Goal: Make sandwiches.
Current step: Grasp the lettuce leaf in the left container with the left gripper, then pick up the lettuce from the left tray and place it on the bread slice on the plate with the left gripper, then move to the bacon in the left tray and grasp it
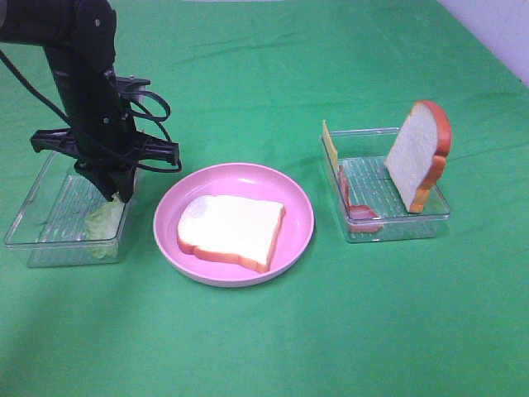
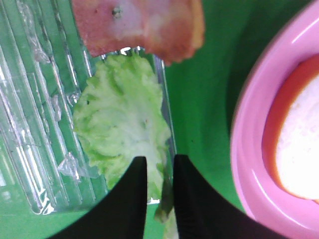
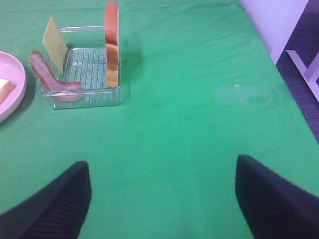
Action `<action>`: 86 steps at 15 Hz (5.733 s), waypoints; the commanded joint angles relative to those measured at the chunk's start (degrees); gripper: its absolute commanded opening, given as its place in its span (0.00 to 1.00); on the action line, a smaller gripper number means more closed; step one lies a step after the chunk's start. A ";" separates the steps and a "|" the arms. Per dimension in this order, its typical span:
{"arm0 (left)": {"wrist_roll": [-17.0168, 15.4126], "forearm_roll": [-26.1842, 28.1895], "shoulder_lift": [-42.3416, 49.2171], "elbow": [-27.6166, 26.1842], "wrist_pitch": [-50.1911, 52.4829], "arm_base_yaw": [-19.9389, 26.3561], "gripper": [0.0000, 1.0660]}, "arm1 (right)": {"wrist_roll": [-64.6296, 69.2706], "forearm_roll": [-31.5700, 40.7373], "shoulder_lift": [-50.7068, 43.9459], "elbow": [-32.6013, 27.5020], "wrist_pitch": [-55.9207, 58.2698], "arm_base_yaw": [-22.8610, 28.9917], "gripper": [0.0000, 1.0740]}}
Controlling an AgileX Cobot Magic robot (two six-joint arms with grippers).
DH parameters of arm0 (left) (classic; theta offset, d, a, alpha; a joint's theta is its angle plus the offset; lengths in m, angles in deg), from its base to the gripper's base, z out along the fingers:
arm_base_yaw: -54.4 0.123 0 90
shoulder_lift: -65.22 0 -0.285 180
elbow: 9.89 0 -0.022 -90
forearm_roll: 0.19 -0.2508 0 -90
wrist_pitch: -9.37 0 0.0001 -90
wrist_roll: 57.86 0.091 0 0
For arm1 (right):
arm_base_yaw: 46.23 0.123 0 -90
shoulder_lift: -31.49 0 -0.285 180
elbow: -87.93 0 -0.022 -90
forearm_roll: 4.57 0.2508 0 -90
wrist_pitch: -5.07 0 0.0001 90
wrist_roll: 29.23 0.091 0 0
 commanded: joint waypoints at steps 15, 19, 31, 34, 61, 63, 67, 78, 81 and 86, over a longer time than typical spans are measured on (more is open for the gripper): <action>7.10 12.83 9.22 -0.57 -1.09 -0.29 0.00 | 0.57 -0.17 -0.74 -0.17 -0.74 -0.17 0.70; 16.21 26.59 10.49 -0.63 3.55 -2.35 0.00 | 0.57 -0.17 -0.74 -0.17 -0.74 -0.17 0.70; 15.64 19.65 0.63 -0.57 10.83 -10.77 0.00 | 0.57 -0.17 -0.74 -0.17 -0.74 -0.17 0.70; 12.61 16.33 -0.92 -0.57 10.08 -10.77 0.00 | 0.57 -0.17 -0.74 -0.17 -0.74 -0.17 0.70; 1.32 -0.11 -1.26 -24.18 -11.69 1.89 0.67 | 0.57 -0.17 -0.74 -0.17 -0.74 -0.17 0.70; 1.32 -0.11 -2.64 -24.18 -10.49 1.89 0.67 | 0.57 -0.17 -0.74 -0.17 -0.74 -0.17 0.70; 1.32 0.11 -7.85 -24.18 -9.91 1.89 0.67 | 0.57 -0.17 -0.74 -0.17 -0.74 -0.17 0.70; 1.15 0.11 -11.29 -24.29 -3.55 1.89 0.48 | 0.57 -0.17 -0.74 -0.17 -0.74 -0.17 0.70; 1.15 0.11 -11.29 -24.29 -3.55 1.89 0.25 | 0.57 -0.17 -0.74 -0.17 -0.74 -0.17 0.70; 1.43 0.11 -11.29 -24.29 -3.84 1.89 0.00 | 0.57 -0.17 -0.74 -0.17 -0.74 -0.17 0.70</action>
